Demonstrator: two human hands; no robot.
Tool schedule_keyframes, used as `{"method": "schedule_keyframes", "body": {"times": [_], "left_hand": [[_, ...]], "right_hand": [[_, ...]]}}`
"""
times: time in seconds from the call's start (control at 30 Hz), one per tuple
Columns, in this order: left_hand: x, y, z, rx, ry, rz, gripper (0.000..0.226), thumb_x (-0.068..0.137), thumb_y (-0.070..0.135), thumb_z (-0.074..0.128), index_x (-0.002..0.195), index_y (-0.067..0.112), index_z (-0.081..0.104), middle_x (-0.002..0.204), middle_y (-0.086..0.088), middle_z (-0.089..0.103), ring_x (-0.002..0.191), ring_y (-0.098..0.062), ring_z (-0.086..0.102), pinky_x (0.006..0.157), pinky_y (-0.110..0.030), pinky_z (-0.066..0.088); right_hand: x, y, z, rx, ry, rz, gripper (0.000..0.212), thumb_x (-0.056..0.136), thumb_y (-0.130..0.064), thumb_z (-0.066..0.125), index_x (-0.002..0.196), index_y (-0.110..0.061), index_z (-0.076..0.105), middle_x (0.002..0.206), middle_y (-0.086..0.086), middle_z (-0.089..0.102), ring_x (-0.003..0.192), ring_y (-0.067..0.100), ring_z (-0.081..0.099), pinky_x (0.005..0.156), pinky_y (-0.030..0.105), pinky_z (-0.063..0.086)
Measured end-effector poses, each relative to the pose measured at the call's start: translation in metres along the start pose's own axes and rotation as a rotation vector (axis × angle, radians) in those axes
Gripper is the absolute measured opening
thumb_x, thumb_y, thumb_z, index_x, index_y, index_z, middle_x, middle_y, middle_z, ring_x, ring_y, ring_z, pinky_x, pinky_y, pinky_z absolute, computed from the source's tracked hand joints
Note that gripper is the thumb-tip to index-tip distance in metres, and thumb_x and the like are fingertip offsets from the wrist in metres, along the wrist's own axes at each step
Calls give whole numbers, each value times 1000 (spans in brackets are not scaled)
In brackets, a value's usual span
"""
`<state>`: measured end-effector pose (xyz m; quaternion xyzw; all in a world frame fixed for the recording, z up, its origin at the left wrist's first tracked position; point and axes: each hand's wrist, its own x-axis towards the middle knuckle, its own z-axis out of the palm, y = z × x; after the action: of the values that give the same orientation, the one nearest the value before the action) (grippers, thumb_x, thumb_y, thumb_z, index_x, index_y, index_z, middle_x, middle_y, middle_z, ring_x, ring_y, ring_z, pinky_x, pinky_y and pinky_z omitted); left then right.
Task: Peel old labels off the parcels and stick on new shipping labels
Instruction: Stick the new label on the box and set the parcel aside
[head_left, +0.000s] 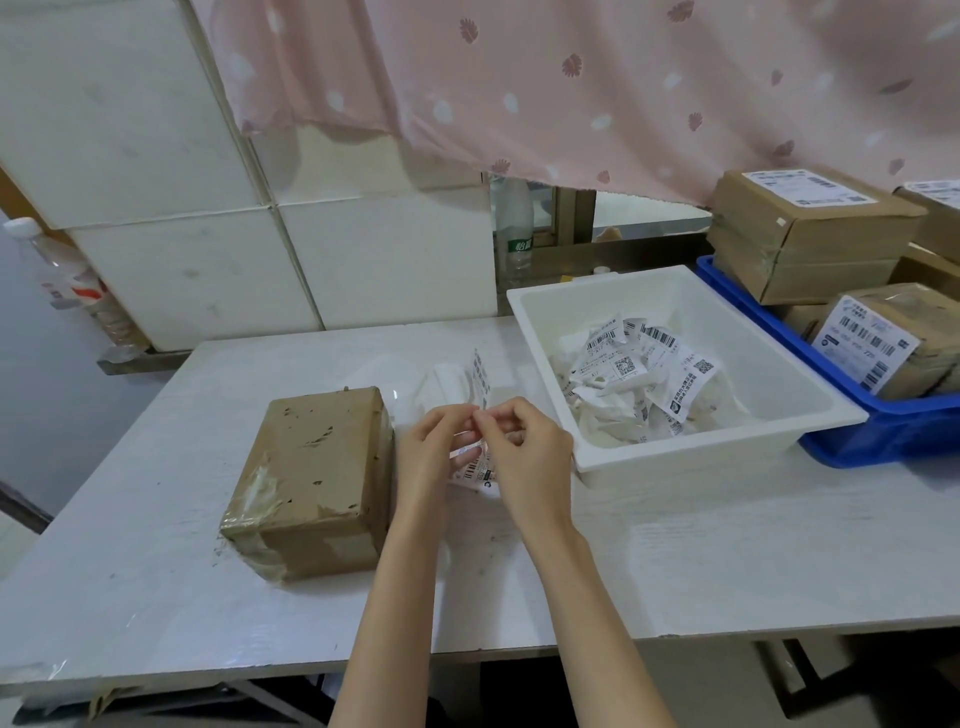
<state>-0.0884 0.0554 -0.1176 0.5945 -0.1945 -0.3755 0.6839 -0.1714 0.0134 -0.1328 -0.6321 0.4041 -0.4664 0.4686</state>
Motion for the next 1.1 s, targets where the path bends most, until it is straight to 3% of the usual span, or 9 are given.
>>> {"method": "schedule_keyframes", "body": {"times": [0.1, 0.23, 0.4, 0.6, 0.7, 0.8, 0.87, 0.97, 1.1], "left_hand": [[-4, 0, -2, 23, 18, 46, 14, 89, 6, 61, 95, -3, 71, 84, -8, 68, 86, -16, 67, 72, -22, 57], [-7, 0, -2, 51, 57, 82, 9, 86, 7, 65, 85, 4, 74, 82, -9, 67, 83, -14, 65, 67, -19, 56], [-8, 2, -2, 68, 59, 91, 6, 84, 9, 71, 85, 4, 75, 80, -8, 65, 80, -13, 63, 64, -17, 53], [-7, 2, -4, 94, 52, 122, 13, 83, 11, 73, 90, -1, 73, 82, -8, 65, 77, -10, 63, 65, -18, 53], [-8, 3, -4, 104, 44, 133, 12, 83, 11, 73, 90, 2, 74, 82, -6, 66, 75, -8, 63, 65, -20, 52], [-8, 3, -5, 109, 20, 150, 25, 73, 23, 77, 91, 5, 75, 85, -5, 68, 75, -6, 65, 64, -18, 52], [-7, 4, -7, 108, 3, 150, 32, 68, 29, 75, 90, 7, 75, 87, -7, 69, 77, -9, 67, 68, -24, 56], [-7, 4, -7, 71, -23, 143, 31, 69, 25, 78, 92, 5, 76, 91, -17, 70, 84, -20, 71, 82, -41, 60], [-9, 4, -6, 64, -14, 164, 20, 77, 16, 81, 93, 5, 76, 93, -21, 72, 90, -31, 72, 86, -46, 59]], "right_hand": [[1, -1, 1, 7, 11, 9, 15, 91, -21, 67, 78, -14, 70, 62, -11, 67, 60, 2, 62, 59, 15, 45], [1, -4, 0, 20, 12, 24, 19, 92, -19, 64, 76, -13, 71, 55, -14, 62, 53, 3, 57, 60, 25, 50], [0, -5, 0, 3, 9, 19, 21, 93, -18, 62, 75, -12, 72, 56, -3, 62, 52, 8, 50, 59, 33, 48], [0, -8, 0, 23, 11, 41, 23, 94, -15, 60, 76, -9, 72, 54, -6, 58, 50, 8, 49, 55, 30, 45], [0, -9, -1, 55, 26, 54, 21, 93, -14, 62, 75, -8, 73, 66, 7, 65, 46, 5, 51, 56, 27, 47], [0, -11, -1, 87, 30, 72, 22, 92, -13, 64, 73, -5, 73, 57, 5, 62, 45, 5, 51, 56, 22, 47], [0, -12, 0, 113, 39, 92, 21, 91, -11, 64, 73, -4, 73, 52, -2, 60, 45, 4, 54, 55, 20, 47], [0, -13, 1, 143, 54, 101, 22, 91, -11, 65, 70, -10, 72, 53, -7, 64, 50, 9, 61, 60, 32, 56], [-1, -15, 2, 146, 69, 93, 24, 91, -13, 65, 68, -15, 71, 57, -6, 67, 52, 11, 63, 62, 36, 57]]}}
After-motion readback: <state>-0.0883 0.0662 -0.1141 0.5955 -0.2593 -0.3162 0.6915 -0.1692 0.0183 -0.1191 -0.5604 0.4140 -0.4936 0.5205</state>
